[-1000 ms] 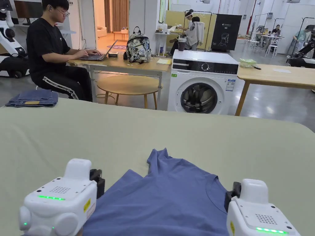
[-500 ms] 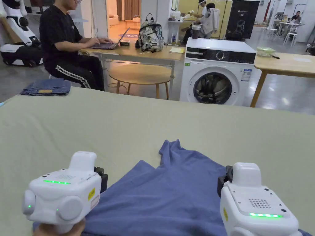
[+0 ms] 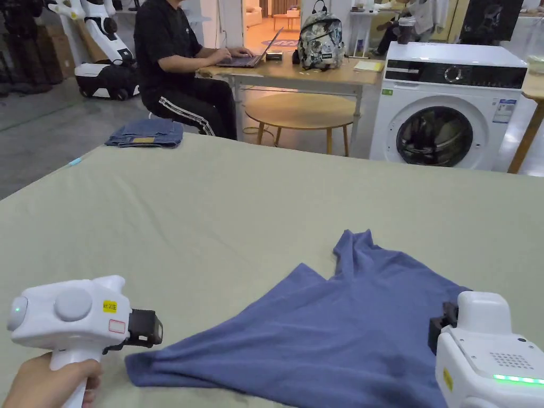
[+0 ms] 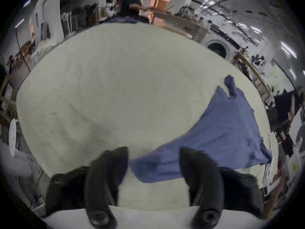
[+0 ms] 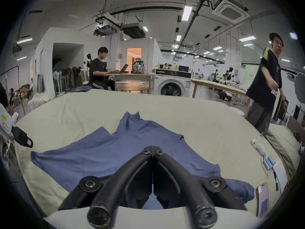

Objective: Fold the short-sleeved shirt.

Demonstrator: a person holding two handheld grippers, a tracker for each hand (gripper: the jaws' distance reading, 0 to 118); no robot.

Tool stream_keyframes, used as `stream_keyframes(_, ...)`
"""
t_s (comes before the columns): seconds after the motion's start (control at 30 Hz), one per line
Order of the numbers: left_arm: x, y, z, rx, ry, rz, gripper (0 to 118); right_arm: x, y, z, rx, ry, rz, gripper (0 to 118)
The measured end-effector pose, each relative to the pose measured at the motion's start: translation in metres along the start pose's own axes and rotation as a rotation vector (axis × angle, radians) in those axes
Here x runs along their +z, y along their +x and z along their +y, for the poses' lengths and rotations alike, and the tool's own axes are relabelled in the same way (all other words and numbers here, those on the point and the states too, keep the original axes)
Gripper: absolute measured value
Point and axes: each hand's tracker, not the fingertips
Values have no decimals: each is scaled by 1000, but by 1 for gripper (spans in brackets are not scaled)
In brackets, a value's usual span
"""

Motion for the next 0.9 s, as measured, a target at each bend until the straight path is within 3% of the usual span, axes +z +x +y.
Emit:
stream_keyframes(0.03, -3, -2, 0, 19, 1, 9, 72, -1, 0, -1, 1, -6, 1, 0)
stream_keyframes(0.27, -41, -5, -6, 118, -122, 76, 72, -11, 0, -13, 3, -42, -1, 0)
stream_keyframes(0.4, -52, 11, -13, 38, -109, 170, 68, -13, 0, -16, -1, -61, -4, 0)
stream_keyframes(0.53, -51, 29, -19, -35, -87, 214, 49, -18, -1, -19, -6, -73, 2, 0)
stream_keyframes(0.6, -48, 33, -19, -50, -79, 203, 22, -29, 1, -22, -6, -79, 5, 0)
stream_keyframes(0.63, -49, 27, -16, -50, -74, 199, 1, -31, 1, -23, -6, -81, 8, 0)
stream_keyframes(0.7, -45, 24, -14, 6, -49, 94, 0, -35, 2, -23, -8, -88, 15, 0)
stream_keyframes(0.73, -43, 23, -13, 9, -52, 138, 0, -33, 1, -24, -8, -90, 16, 0)
stream_keyframes(0.9, -40, 8, -16, 51, -16, 60, 0, -53, 13, -12, -25, -114, 26, 0)
